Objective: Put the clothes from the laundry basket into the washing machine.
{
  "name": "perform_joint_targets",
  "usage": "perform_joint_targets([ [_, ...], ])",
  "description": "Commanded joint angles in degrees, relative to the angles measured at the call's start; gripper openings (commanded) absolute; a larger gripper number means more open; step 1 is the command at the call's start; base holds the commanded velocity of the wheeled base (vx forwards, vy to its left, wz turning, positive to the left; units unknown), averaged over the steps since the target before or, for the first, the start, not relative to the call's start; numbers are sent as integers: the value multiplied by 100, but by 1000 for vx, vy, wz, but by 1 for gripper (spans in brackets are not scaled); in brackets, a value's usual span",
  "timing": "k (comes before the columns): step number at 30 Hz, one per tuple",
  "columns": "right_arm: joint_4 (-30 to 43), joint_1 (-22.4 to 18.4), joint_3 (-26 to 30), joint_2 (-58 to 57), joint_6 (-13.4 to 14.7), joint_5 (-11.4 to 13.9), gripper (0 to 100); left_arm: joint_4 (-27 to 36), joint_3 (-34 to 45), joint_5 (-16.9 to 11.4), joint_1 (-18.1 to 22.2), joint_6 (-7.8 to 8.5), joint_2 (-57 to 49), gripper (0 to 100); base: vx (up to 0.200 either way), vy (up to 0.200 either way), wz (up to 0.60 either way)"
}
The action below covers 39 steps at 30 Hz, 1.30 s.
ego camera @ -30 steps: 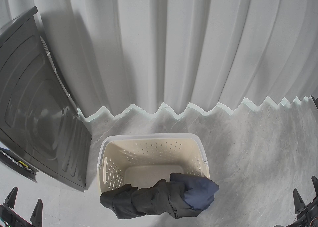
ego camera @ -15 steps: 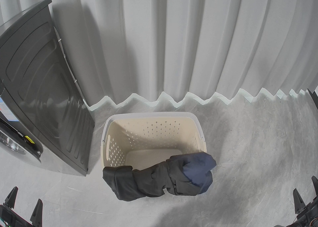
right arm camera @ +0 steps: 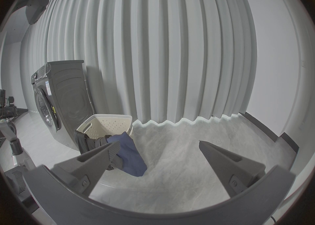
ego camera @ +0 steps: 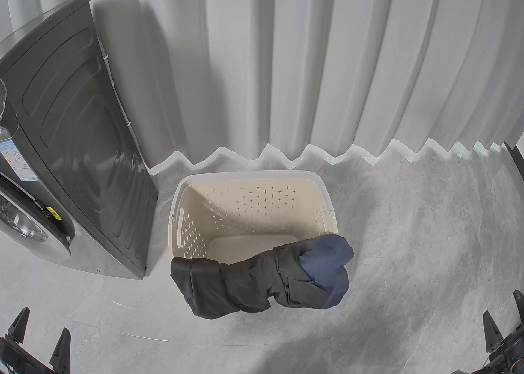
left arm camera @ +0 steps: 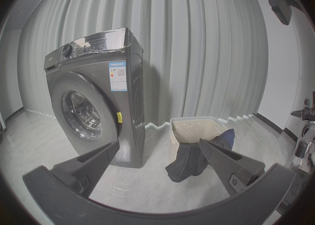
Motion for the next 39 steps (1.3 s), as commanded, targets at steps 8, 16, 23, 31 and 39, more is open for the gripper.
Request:
perform_joint_targets([
  [8, -1, 2, 84, -93, -10, 2, 100, -2, 84, -1, -2, 7, -104, 100, 0, 200, 0],
  [16, -1, 2, 84, -93, -10, 2, 100, -2, 84, -1, -2, -2, -104, 100, 0, 200, 0],
  [23, -1, 2, 84, -93, -1, 2, 100, -2, 84, -1, -2, -2, -104, 100, 0, 200, 0],
  [31, -1, 2, 84, -93, -1, 2, 100, -2, 84, -1, -2, -2, -104, 100, 0, 200, 0],
  [39, -1, 2, 84, -93, -10, 2, 100, -2, 84, -1, -2, -2, -104, 100, 0, 200, 0],
])
